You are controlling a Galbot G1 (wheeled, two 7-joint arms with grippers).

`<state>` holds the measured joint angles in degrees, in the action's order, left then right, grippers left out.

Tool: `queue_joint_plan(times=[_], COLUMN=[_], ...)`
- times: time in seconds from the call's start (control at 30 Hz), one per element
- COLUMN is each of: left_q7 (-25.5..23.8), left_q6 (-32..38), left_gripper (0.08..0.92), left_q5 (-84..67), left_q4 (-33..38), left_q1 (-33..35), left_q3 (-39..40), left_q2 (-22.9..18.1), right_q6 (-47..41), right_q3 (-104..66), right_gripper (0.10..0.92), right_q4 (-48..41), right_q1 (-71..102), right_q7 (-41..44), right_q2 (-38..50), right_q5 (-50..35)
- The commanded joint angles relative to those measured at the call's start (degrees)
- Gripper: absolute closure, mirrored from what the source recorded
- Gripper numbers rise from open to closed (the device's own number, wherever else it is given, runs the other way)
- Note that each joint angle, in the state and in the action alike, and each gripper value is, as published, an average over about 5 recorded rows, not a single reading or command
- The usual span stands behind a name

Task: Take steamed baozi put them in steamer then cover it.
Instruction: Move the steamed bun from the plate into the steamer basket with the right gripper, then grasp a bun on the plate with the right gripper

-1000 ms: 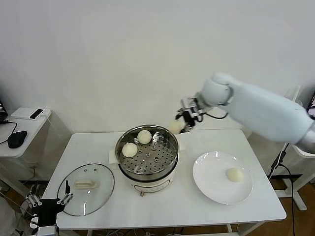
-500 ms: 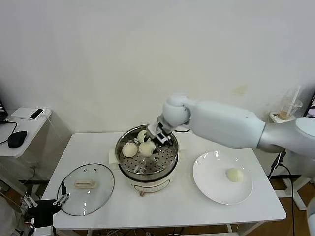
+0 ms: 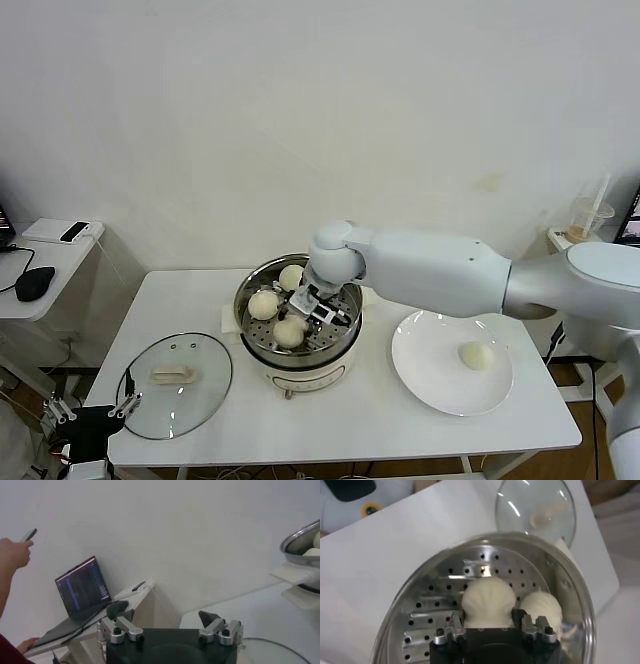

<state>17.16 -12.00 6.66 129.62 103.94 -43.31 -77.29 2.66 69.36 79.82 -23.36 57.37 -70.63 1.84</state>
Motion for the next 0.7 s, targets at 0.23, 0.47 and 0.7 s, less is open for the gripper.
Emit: queue_joint_plan(times=[0.23,0.47,0.7], left_q7=[0.1,0.1,0.1], left_q6=[0.1,0.1,0.1], left_gripper=[0.177,0.177,0.177], left_q5=[-0.1,-0.2,-0.3], left_q4=[0.0,0.0,-0.1], left_q1=[0.0,-0.1,-0.4], left_q3=[-0.1,-0.4,-0.5], left_q2=[0.1,0.4,0.7], right_q6=[3.9,2.6,-4.6], right_q3=[0.4,-5.9,-11.0], right_gripper=[0.366,0.212,0.203], right_q4=[0.0,-2.7,-3.2], right_q1=[-0.5,-1.7,-3.8], right_q7=[0.4,0.4,2.4], right_q2=[-0.6,0.9,6.6], right_q5=[2.3,1.7,-4.3])
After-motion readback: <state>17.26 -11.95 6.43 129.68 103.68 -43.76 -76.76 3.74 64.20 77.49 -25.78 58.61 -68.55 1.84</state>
